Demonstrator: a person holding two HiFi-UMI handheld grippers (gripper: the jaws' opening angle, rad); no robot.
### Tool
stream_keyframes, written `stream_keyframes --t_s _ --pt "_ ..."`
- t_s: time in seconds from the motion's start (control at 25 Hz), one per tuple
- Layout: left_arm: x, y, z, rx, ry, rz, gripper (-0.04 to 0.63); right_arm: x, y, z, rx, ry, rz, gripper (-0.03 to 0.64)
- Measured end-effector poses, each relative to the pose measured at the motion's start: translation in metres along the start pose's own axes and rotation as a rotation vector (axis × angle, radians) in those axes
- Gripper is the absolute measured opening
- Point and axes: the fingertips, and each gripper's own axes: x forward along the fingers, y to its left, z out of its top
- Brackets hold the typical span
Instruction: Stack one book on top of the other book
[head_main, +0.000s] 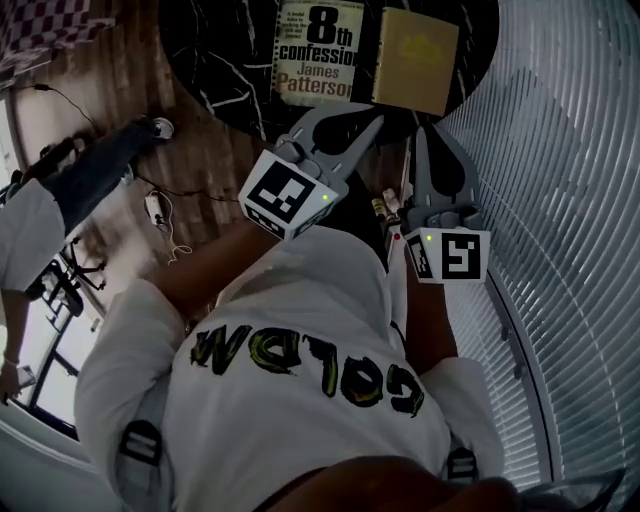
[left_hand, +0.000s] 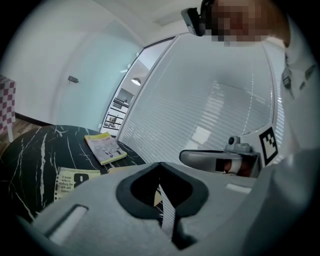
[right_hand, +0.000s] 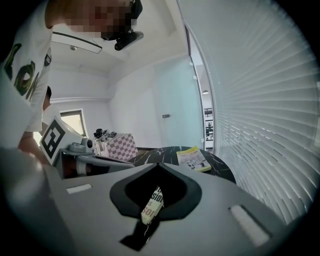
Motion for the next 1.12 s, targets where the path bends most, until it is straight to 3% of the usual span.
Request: stream_keyframes --t_s 0.6,1.12 --pt "0.021 0.01 -0.029 -0.002 0.064 0.032 0.003 0.006 -0.024 -0.032 0.005 0.062 -0.001 0.003" --pt "0.069 0.048 -0.091 -0.111 0.189 0.094 0.063 0.032 -0.072 -0.095 0.048 0.189 -0.001 0.081"
